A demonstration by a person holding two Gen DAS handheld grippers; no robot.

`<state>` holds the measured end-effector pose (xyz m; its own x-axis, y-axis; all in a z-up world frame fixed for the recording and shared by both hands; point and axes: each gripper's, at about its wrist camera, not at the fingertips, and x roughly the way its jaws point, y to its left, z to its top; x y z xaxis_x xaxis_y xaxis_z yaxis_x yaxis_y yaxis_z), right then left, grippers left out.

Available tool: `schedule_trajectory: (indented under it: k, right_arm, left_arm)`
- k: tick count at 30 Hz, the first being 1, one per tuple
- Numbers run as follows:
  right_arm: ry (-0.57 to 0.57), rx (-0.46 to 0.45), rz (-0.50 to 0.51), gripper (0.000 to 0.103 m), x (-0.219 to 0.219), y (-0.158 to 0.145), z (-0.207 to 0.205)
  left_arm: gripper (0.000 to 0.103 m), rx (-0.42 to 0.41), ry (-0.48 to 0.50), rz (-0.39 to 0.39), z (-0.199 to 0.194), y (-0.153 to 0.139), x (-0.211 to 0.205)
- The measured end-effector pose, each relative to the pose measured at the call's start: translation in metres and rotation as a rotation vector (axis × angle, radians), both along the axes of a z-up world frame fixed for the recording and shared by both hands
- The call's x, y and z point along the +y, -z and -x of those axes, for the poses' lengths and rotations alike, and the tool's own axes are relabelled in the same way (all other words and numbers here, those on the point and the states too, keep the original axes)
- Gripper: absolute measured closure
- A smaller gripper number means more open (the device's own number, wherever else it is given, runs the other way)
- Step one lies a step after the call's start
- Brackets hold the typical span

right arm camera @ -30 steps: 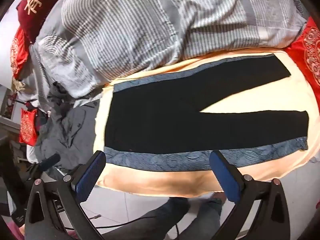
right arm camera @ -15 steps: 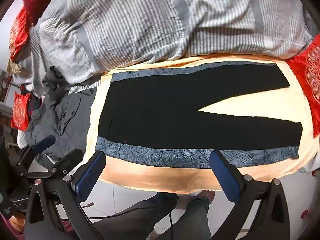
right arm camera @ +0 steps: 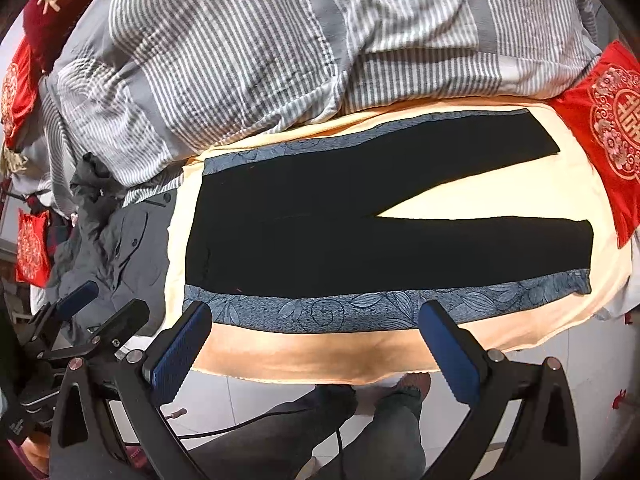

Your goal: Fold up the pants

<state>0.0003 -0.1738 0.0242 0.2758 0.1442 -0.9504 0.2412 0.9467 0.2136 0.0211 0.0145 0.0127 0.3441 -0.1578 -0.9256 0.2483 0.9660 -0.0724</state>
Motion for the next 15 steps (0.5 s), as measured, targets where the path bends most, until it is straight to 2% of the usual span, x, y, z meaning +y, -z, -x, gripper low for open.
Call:
schedule_trajectory:
  k: [15]
  right_arm:
    - [0.020, 0.010, 0.027, 0.000, -0.0005, -0.0018, 0.0080]
  left_arm:
    - [0.000, 0.004, -0.018, -0.014, 0.0011, 0.0023, 0.0032]
